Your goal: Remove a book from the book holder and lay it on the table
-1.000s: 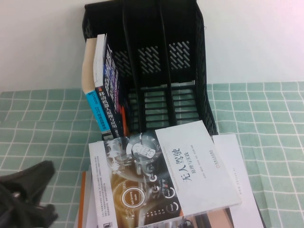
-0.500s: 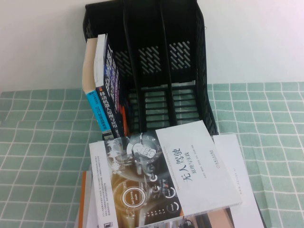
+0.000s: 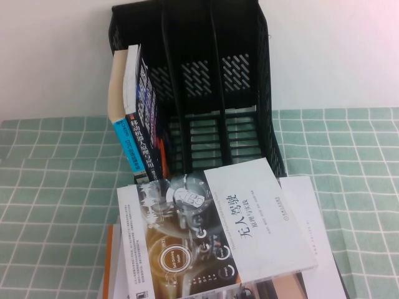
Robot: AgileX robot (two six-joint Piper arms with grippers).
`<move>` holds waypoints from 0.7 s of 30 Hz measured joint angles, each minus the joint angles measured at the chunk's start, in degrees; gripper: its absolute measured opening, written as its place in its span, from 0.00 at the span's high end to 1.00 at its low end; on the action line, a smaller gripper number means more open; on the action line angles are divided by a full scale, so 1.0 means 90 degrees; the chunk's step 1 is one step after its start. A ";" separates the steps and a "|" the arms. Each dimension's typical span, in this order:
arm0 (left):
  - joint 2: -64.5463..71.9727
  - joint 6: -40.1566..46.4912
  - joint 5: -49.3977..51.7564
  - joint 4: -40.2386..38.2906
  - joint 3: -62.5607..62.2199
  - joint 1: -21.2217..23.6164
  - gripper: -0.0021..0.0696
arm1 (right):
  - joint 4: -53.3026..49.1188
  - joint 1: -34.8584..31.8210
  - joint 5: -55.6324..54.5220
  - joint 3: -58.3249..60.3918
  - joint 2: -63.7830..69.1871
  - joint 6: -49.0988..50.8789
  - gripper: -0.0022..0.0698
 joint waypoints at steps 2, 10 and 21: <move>-0.0096 0.0177 0.0074 -0.0166 0.0183 0.0000 0.97 | 0.0000 0.0000 0.0000 0.0000 0.0000 0.0000 0.97; -0.0234 0.0347 0.0837 -0.0394 0.0290 0.0000 0.97 | 0.0000 0.0000 0.0000 0.0000 0.0000 0.0000 0.97; -0.0234 0.0375 0.2184 -0.0239 0.0290 0.0037 0.97 | 0.0000 0.0000 0.0011 0.0000 0.0000 0.0000 0.97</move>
